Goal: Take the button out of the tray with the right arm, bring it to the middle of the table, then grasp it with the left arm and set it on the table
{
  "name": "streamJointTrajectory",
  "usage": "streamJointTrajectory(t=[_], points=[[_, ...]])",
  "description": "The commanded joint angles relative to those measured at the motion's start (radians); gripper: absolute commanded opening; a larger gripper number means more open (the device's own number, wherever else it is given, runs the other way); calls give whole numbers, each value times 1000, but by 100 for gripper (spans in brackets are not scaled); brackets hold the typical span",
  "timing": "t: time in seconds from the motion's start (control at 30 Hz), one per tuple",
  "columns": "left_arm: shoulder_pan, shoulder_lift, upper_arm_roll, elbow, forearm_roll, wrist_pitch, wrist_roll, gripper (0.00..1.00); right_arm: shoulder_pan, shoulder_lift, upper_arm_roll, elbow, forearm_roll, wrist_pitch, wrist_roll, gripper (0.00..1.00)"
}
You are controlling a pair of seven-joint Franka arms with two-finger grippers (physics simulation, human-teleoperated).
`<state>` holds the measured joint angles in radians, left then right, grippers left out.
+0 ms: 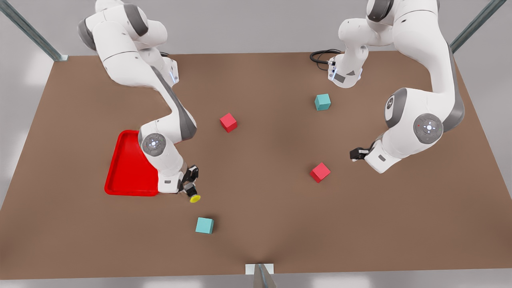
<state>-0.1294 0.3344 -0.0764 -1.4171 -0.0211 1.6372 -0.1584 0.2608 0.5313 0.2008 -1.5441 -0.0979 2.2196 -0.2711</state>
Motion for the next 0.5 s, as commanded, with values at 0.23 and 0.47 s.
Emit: streamJointTrajectory(t=[0.23,0.47], points=[[5,0,30,-3,23,-19,-4,100,325,424,63,550,-9,-183,-40,48],[5,6,30,-3,33,-13,-7,100,314,499,66,549,27,-89,-571,48]])
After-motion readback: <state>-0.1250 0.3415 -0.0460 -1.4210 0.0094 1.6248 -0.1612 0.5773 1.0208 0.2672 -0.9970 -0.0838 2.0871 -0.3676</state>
